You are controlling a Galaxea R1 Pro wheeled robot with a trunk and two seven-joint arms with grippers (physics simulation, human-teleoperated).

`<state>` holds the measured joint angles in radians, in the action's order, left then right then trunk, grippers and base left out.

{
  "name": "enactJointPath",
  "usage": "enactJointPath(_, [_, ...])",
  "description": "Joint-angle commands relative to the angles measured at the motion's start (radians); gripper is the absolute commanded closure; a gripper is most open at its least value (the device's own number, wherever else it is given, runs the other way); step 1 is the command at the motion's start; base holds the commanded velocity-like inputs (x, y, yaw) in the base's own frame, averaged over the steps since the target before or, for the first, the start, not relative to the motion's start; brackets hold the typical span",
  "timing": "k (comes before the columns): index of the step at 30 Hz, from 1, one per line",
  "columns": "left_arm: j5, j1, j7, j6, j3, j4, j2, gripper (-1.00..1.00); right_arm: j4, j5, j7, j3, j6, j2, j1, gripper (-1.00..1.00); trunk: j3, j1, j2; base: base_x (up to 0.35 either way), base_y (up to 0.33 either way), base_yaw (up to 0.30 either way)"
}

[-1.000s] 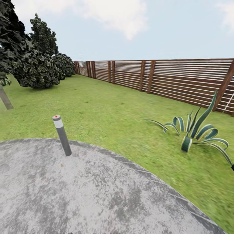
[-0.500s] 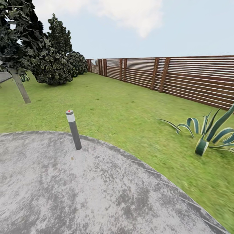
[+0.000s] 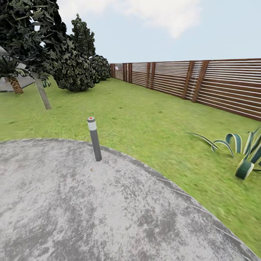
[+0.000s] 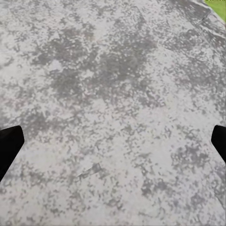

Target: In the garden, pick up the pesticide atomizer on the floor and spray pesticide onto both trees until each tree trunk is fully covered.

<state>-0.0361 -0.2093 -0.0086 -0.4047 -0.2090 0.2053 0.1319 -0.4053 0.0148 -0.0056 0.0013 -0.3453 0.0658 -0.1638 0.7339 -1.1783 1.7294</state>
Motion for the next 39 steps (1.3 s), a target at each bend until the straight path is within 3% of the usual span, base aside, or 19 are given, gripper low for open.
enactJointPath(1, [-0.004, -0.001, -0.001, -0.003, 0.000, -0.001, 0.000, -1.00, 0.000, 0.001, -0.001, 0.000, -0.003, 0.000, 0.000, -1.00, 0.005, -0.004, 0.008, 0.000, 0.000, 0.229])
enactJointPath(39, [-0.004, -0.001, -0.001, -0.003, 0.000, -0.001, 0.000, -1.00, 0.000, 0.002, -0.001, 0.000, -0.003, 0.000, 0.000, -1.00, 0.162, -0.149, 0.274, 0.000, 0.000, 0.229])
